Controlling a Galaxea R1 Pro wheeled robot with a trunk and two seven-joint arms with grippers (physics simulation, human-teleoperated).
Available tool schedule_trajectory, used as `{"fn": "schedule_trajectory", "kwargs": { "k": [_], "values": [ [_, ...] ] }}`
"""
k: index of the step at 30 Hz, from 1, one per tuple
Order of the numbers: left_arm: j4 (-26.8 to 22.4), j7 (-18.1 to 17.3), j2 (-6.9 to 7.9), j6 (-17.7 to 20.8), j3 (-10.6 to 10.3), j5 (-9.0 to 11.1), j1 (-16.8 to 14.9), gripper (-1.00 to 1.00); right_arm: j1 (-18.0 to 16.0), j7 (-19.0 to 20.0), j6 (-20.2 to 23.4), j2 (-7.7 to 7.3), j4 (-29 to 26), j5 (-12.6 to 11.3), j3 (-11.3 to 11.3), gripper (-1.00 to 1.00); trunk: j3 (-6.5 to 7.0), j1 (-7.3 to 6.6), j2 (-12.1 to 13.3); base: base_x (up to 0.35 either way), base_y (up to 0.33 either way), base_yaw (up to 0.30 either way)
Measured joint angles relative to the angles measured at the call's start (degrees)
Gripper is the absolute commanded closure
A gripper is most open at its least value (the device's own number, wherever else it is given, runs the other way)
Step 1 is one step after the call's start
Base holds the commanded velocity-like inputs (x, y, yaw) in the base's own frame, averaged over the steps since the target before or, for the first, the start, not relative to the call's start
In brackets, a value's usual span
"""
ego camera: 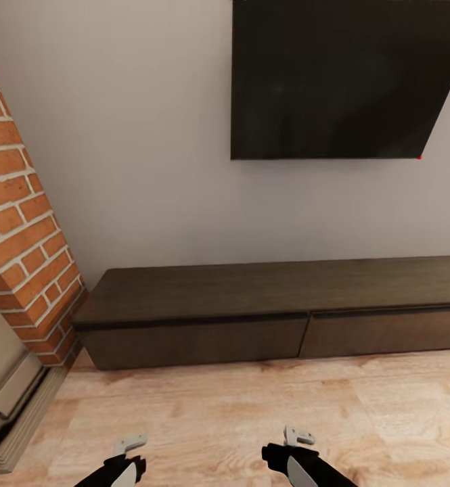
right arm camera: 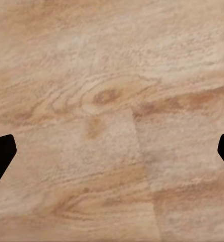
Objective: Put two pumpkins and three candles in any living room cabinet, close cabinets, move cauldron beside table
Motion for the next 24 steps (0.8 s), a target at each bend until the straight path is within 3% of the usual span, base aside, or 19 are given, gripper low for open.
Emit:
{"fn": "schedule_trajectory", "kwargs": {
  "k": [6, 15, 24],
  "values": [
    [0.04, -0.67, 0.25, -1.32, -0.04, -0.01, 0.57, -1.0, 0.9, 0.0, -3.81, 0.06, 0.3, 0.3, 0.12, -1.0, 1.08, -1.32, 2.41, -0.172, 0.0, 0.0],
    [0.04, -0.66, 0.19, -1.81, -0.12, -0.05, 1.25, -1.0, 1.15, -0.02, -4.34, 0.06, 0.81, 0.64, 0.18, -1.0, 2.69, -3.29, 6.02, -0.012, 0.0, 0.0],
    [0.04, -0.65, 0.19, -5.11, -0.13, 0.02, 2.3, -1.0, 1.16, -0.08, -5.69, 0.09, 1.8, 0.62, 0.18, -1.0, 4.31, -5.27, 9.63, 0.0, 0.0, 0.0]
  ]
}}
